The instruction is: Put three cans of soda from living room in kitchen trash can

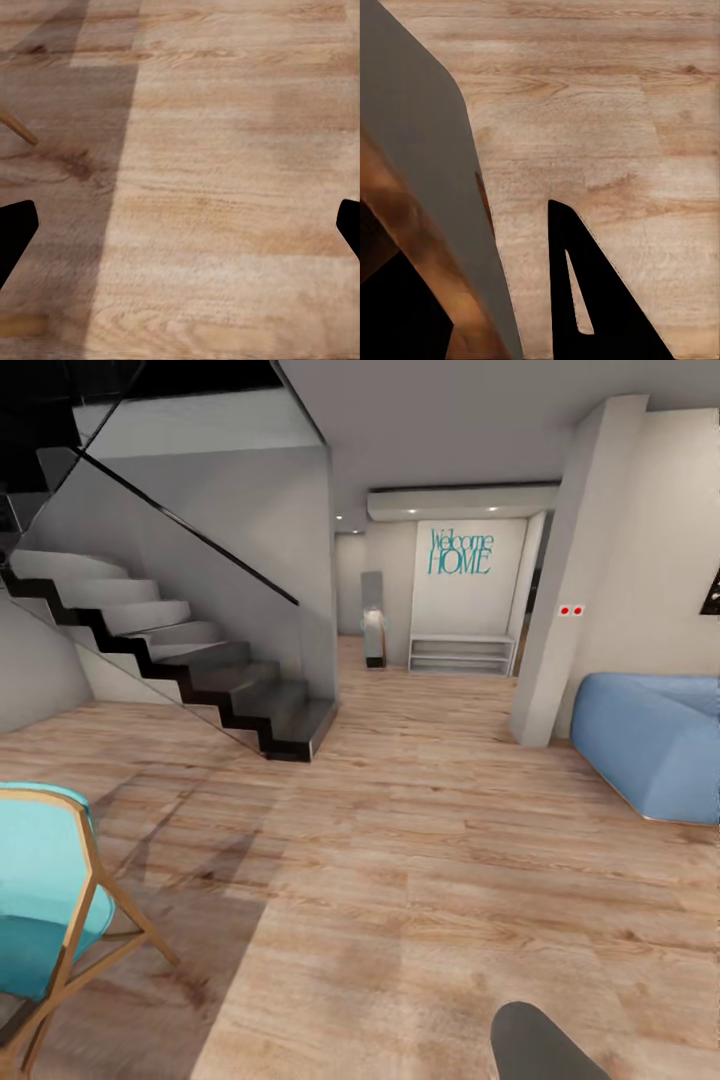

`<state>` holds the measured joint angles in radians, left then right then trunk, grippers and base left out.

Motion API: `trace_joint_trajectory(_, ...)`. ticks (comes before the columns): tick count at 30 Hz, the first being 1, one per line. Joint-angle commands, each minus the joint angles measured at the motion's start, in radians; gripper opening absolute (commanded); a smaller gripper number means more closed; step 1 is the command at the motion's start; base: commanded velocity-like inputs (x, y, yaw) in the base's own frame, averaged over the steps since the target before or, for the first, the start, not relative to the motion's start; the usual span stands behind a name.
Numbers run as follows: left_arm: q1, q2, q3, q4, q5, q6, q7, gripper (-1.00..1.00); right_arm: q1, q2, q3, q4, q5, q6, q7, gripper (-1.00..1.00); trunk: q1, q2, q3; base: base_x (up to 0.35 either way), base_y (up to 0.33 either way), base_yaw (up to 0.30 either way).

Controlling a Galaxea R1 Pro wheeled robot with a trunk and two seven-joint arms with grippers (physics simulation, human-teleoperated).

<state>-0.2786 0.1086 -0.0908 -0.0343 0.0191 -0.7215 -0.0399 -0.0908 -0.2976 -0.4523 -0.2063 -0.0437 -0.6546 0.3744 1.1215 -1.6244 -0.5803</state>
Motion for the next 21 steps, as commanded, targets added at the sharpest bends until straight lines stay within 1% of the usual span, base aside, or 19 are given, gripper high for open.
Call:
trace_joint_trajectory(1,-0.001,0.0,-0.006,0.001,0.002,-0.003,0.0,1.0,-0.001,0.0,-0.016,-0.001,-0.008,-0.003,0.01,-1.0,-0.001,-0.001,-0.001,-0.303,0.123,-0.004)
trace_joint_trajectory(9,-0.001,0.0,-0.006,0.001,0.002,-0.002,0.0,1.0,-0.001,0.0,-0.016,-0.001,-0.008,-0.003,0.01,-1.0,-0.001,-0.001,-0.001,-0.313,0.081,-0.001)
trace_joint_trajectory(21,-0.001,0.0,-0.007,0.001,0.002,-0.003,0.0,1.0,-0.001,0.006,-0.016,0.0,-0.002,-0.003,0.009,-1.0,-0.001,-0.001,-0.001,-0.321,0.008,0.0)
